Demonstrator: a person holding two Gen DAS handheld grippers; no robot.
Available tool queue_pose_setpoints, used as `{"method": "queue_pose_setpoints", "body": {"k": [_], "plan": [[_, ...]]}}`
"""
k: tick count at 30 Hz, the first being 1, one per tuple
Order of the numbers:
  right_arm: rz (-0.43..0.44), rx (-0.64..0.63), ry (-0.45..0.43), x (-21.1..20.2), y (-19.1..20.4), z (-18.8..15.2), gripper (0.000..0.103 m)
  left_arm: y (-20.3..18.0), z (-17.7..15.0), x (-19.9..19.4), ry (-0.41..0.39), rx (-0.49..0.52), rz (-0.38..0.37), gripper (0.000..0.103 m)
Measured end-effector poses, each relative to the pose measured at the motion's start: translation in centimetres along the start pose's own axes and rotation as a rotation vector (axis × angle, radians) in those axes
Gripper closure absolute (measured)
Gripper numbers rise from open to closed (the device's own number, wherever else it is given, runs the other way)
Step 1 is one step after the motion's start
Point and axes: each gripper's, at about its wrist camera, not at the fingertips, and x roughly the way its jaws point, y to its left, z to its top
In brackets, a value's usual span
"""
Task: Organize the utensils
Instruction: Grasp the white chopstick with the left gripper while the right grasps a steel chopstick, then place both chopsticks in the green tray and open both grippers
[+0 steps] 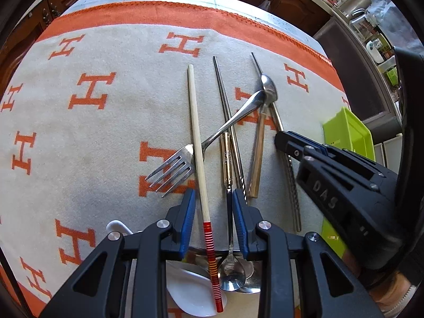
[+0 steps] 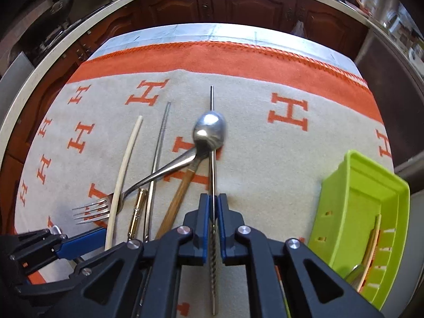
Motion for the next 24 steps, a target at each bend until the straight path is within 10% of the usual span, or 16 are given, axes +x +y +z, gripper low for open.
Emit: {"method": "queue_pose_setpoints", "body": {"k": [4, 24], "plan": [[0.039, 0.08, -0.006, -0.6, -1.6, -0.2, 0.097, -0.2, 0.0, 0.2, -0.01, 0.003, -0.02, 0.098], [0.179, 0.203, -0.128, -7.8, -3.6, -2.4, 0.098, -1.5, 0.8, -5.1, -0.122, 0.004, -0.036, 0.1]]}}
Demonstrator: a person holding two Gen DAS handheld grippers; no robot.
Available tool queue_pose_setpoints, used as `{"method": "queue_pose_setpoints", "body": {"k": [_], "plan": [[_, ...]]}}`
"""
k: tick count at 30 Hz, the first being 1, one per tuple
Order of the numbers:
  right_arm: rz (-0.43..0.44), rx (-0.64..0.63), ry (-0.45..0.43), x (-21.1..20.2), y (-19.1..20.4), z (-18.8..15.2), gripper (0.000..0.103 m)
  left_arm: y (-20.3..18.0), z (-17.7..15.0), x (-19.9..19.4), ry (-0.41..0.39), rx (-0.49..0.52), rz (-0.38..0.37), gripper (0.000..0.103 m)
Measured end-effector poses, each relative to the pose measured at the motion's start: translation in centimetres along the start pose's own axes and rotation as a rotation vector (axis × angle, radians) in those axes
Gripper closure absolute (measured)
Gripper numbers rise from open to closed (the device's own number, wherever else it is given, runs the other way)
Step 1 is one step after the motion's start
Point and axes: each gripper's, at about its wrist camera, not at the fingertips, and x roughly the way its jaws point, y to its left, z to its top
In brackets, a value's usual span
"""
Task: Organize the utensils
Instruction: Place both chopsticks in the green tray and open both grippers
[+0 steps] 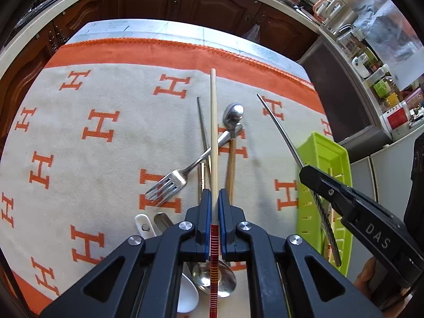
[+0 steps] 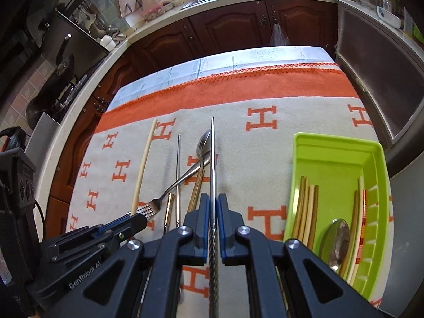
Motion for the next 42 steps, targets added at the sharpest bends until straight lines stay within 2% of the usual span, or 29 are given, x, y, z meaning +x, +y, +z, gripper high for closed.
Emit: {"method": "queue_pose_setpoints", "body": {"k": [11, 18, 25, 29, 32, 35, 42], "plan": [[0.02, 0.092, -0.108, -7.3, -2.9, -2.7, 0.098, -6.0, -1.2, -2.3, 0.02, 0.109, -0.071, 0.1], [-0.063, 0.179, -0.181, -11.4, -7.1, -5.7, 0.098, -11.7, -3.3, -2.2, 0.084, 0.226, -0.134, 0.1], [-0.128, 0.242, -0.161, -12.1, -10.0, -8.4, 0.097, -16.6, -4.9, -0.5, 0.163, 0.292, -0.16, 0.1], [-0.14, 0.256, -0.134, -11.3, -10.8, -9.0, 0.097, -17.5, -5.7, 1.1, 0.211, 0.306, -0.126, 0.098], [-0.153, 0.265, -0.074, -10.2, -11.3, -9.2, 0.097, -17.3, -6.2, 1.8, 0.234, 0.309, -0.104, 0.085], [-0.155, 0.286, -0.035, -9.4, -11.8, -9.3, 0.096, -16.7, -6.3, 1.5, 0.221, 0.309, -0.091, 0.081], [-0.141, 0.262, -0.023, -9.1, -11.2, -9.8, 0.096, -14.5, -6.4, 0.0, 0.186, 0.315, -0.037, 0.075]]}}
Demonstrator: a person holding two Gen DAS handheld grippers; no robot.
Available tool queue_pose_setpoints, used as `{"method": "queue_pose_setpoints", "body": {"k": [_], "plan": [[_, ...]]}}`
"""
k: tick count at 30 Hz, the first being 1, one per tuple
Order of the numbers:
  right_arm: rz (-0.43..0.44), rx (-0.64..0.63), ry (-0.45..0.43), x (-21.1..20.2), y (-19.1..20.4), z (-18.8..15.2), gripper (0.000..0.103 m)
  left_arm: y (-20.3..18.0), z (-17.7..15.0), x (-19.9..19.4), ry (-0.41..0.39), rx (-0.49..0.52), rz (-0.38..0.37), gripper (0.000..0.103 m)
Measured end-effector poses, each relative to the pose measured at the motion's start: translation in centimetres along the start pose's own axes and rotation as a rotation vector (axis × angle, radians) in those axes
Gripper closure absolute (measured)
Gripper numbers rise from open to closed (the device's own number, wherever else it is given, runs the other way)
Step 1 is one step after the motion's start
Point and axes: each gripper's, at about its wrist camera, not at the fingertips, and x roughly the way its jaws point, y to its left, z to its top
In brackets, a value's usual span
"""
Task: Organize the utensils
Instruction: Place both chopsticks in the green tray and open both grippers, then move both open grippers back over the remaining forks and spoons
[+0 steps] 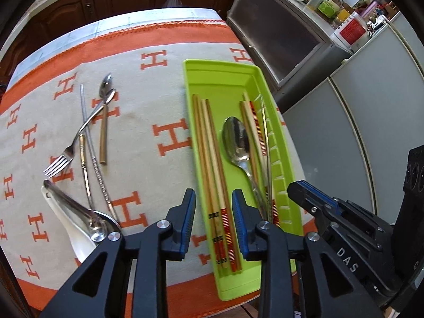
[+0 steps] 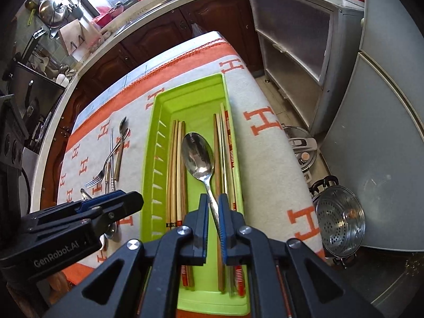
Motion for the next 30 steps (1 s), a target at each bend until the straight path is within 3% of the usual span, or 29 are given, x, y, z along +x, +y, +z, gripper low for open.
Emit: {"method": "queue_pose_setpoints", "body": {"k": [14, 30], "plan": [[0.023, -0.044, 0.006, 0.1, 2.3, -0.8, 0.096, 5.9, -2.8, -3.1, -0.073, -0.073, 0.115, 0.059], [0.119, -0.135, 0.023, 0.7, 8.0, -0.8, 0.096, 14.5, -5.2, -6.5, -0.148, -0.277, 0.194, 0.058]]}}
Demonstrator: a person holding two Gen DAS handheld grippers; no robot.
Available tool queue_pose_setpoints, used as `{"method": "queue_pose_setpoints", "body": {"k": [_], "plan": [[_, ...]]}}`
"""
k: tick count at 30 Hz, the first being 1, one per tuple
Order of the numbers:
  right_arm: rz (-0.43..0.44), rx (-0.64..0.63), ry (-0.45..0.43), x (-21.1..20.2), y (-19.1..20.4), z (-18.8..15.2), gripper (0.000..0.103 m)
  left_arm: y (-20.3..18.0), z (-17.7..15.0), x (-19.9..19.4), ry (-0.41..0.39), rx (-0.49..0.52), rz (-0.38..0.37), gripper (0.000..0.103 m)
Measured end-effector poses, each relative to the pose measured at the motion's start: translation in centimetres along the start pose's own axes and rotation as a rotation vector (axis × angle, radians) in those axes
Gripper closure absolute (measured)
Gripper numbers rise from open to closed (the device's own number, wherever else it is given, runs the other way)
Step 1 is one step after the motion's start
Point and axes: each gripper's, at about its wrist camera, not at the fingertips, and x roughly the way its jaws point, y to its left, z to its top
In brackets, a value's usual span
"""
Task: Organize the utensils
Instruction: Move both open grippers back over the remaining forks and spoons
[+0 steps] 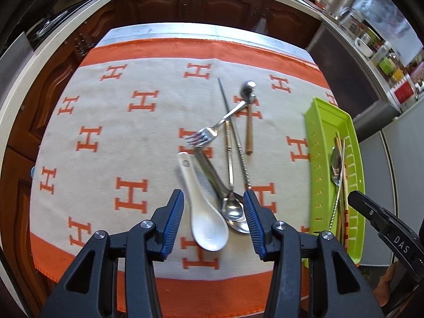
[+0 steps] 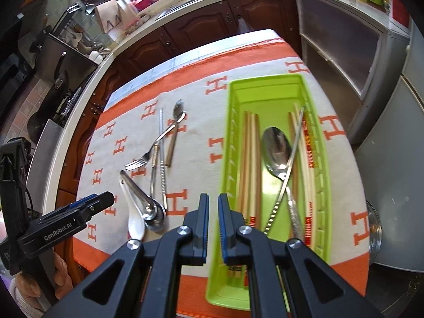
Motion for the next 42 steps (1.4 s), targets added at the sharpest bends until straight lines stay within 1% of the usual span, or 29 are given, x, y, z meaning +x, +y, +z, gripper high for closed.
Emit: {"method": "queue_pose_setpoints", "body": {"k": [4, 13, 19, 30, 34, 35, 38, 42], "plan": [[0.024, -0.03, 0.001, 0.4, 1.8, 0.5, 0.096, 1.2, 0.1, -0.4, -0.012, -0.02, 0.015, 0.058], [0.062, -0.07, 0.015, 1.7, 4.6, 1.7, 0.096, 2.7, 0.9, -0.9, -0.034, -0.024, 0.035, 0.058], [0.072, -0.069, 0.037, 3.3, 5.5, 2.5, 0.096, 3.6, 1.8, -0.5, -0.036, -0.03, 0.028, 0.053], [0.059, -0.05, 0.068, 6.8, 6.3, 4.5, 0.096, 3.9, 4.8, 1.5, -0.022, 0.006, 0.014, 0.052], [0.051, -0.042, 0.075, 8.6, 6.4, 5.9, 0.096, 4.0, 6.1, 2.5, -0.01, 0.016, 0.009, 0.052], [0.048, -0.043, 0.079, 9.2, 6.5, 6.4, 0.095, 4.1, 6.3, 2.7, -0.007, 0.018, 0.007, 0.052], [0.041, -0.042, 0.085, 10.8, 6.7, 7.6, 0.087, 4.2, 7.1, 3.5, 0.002, 0.029, -0.002, 0.052], [0.015, -0.043, 0.094, 13.1, 6.8, 8.8, 0.086, 4.5, 8.1, 4.4, 0.012, 0.047, -0.004, 0.052]]}}
